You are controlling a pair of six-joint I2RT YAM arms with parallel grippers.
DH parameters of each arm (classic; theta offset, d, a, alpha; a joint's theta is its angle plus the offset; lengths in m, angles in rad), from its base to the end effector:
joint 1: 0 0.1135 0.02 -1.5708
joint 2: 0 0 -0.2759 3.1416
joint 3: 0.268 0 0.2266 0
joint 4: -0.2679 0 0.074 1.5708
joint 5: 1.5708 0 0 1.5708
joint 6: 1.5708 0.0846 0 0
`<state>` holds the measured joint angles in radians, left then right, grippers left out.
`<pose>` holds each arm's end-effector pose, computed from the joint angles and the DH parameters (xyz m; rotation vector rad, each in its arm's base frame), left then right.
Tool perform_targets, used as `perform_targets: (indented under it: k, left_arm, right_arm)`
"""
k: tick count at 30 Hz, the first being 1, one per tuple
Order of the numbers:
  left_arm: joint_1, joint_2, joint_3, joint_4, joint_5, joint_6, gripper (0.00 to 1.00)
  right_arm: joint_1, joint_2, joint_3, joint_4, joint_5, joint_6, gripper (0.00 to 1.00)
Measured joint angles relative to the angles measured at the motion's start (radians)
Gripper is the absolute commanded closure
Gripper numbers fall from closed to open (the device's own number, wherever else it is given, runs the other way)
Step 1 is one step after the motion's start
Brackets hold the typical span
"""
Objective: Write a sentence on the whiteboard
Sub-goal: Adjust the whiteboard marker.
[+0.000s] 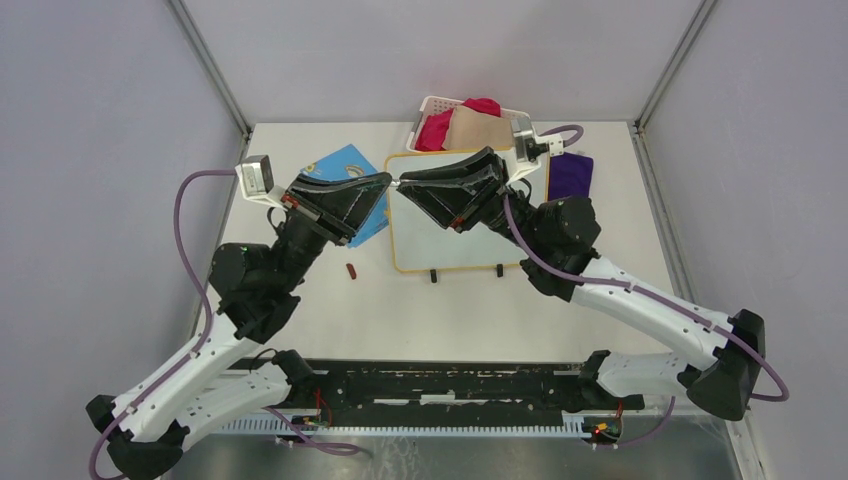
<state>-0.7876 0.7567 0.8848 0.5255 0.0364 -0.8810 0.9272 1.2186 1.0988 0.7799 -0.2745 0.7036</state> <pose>0.1067 -0.1115 0.4868 -0.0101 1.0282 -1.5547 0.1447 0.2311 0.5012 -0.4013 0.9855 1.6197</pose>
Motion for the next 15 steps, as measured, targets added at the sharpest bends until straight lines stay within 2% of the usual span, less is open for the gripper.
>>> perform_targets:
  k: [15]
  left_arm:
    - [0.000,0.000,0.053,-0.093,0.019,0.034,0.98]
  right_arm:
    - [-0.001,-0.035,0.012,-0.075,-0.004,-0.047,0.66]
